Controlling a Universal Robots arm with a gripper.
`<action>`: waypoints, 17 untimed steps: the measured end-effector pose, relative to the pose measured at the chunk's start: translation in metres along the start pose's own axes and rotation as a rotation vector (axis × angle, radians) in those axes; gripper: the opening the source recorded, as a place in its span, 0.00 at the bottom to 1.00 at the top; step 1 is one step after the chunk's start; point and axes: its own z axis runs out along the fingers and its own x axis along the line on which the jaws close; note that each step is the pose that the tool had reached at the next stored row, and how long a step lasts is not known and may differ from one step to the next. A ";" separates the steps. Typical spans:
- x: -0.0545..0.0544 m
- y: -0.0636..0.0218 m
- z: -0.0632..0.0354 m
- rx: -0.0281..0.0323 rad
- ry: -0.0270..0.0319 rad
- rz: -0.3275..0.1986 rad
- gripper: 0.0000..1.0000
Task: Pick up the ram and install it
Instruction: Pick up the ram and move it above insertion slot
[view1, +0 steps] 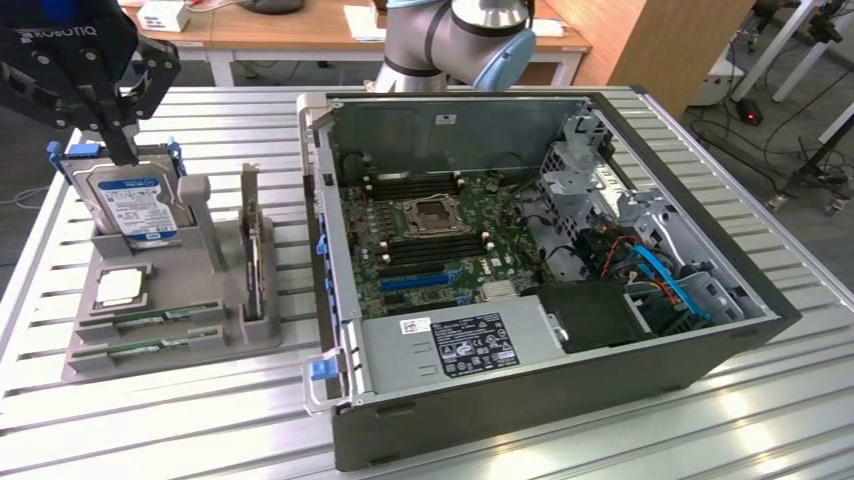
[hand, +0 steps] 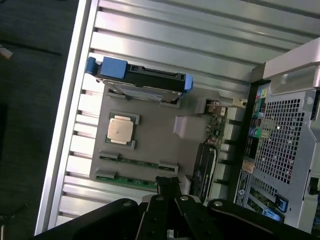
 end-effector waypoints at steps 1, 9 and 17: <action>0.000 0.0000 0.0000 -0.0003 0.0007 -0.015 0.09; 0.000 0.0000 0.0000 -0.0032 0.0063 -0.138 0.09; 0.000 0.0000 0.0001 -0.0062 0.0122 -0.270 0.09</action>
